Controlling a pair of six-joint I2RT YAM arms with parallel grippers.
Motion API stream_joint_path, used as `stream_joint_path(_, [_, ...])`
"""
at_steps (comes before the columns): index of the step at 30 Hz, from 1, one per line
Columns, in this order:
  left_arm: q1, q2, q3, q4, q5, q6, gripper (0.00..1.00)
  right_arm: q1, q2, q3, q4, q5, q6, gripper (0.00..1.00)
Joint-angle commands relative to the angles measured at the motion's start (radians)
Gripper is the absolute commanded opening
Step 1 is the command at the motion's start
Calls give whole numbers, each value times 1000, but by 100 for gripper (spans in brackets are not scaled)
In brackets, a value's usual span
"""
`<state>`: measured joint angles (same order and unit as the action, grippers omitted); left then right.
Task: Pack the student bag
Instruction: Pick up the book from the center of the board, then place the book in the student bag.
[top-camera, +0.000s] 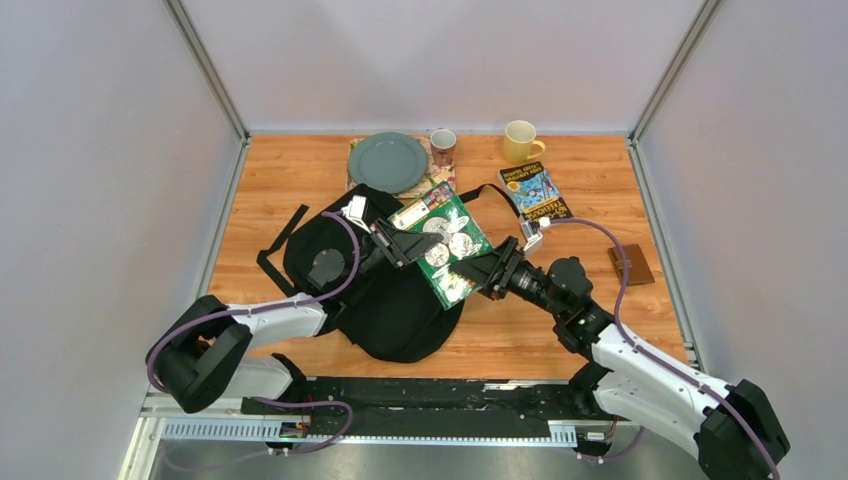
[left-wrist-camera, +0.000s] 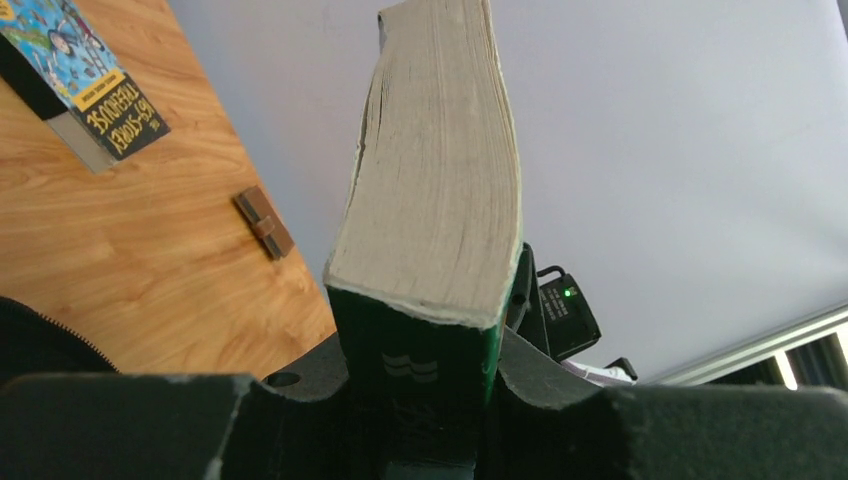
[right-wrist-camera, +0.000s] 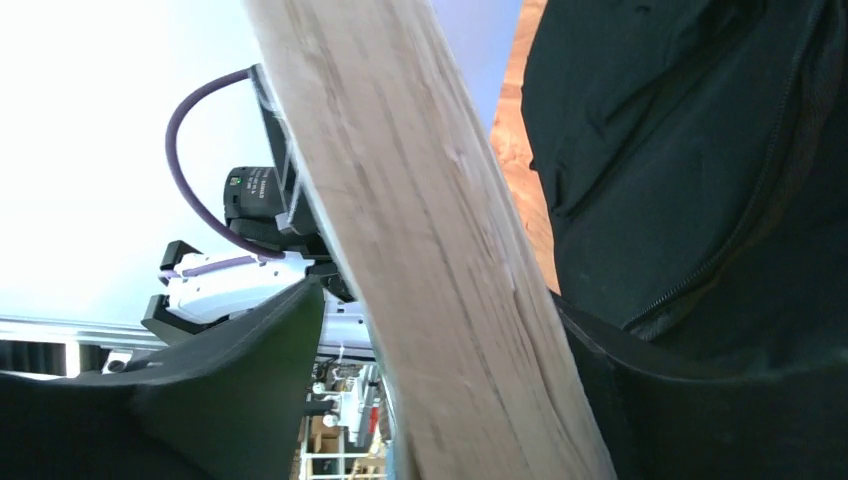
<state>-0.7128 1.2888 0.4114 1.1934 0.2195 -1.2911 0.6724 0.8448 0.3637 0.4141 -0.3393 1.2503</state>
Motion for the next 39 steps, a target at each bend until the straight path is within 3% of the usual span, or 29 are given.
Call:
stream_joint_path(1, [3, -9, 20, 267, 66, -57, 0, -8, -19, 8, 140, 62, 1, 63])
stream_joint_path(2, [3, -14, 9, 259, 64, -53, 0, -8, -36, 0, 132, 89, 0, 52])
stream_joint_path(3, [3, -20, 1, 256, 55, -44, 0, -10, -52, -5, 126, 101, -5, 31])
stream_joint_path(6, [4, -52, -22, 197, 49, -14, 0, -10, -122, -2, 31, 146, -44, 0])
stream_joint_path(7, [7, -72, -22, 163, 53, -2, 1, -8, -144, 4, -56, 155, -57, 0])
stream_joint_path(8, [13, -86, -17, 65, 61, 13, 9, -8, -182, 10, -96, 177, -78, 0])
stream_joint_path(9, [16, -101, -11, 4, 81, 56, 20, -8, -205, 24, -139, 192, -118, 0])
stream_joint_path(10, [18, -136, -3, -61, 92, 90, 40, -8, -226, 33, -240, 212, -138, 0])
stream_joint_path(13, [22, -202, 97, -508, 115, 318, 56, -8, -317, 69, -442, 307, -212, 0])
stream_joint_path(14, [19, -207, 187, -798, 101, 388, 59, -8, -343, 78, -498, 391, -219, 0])
stream_joint_path(15, [19, -207, 228, -916, 69, 511, 60, -8, -390, 89, -547, 429, -230, 0])
stream_joint_path(17, [16, -191, 321, -1157, 31, 619, 63, -8, -443, 115, -682, 550, -252, 0])
stream_joint_path(20, [-13, -143, 389, -1340, 0, 759, 66, -8, -521, 144, -813, 679, -272, 0])
stream_joint_path(24, [-206, -56, 529, -1495, -243, 944, 70, -8, -567, 210, -961, 796, -290, 0])
stream_joint_path(29, [-358, 70, 607, -1591, -368, 1024, 70, -8, -595, 277, -1072, 868, -325, 0])
stream_joint_path(32, [-424, 121, 636, -1623, -478, 1069, 71, -10, -612, 290, -1086, 866, -331, 0])
stream_joint_path(39, [-452, 211, 704, -1703, -588, 1118, 72, -10, -612, 277, -1092, 824, -308, 0])
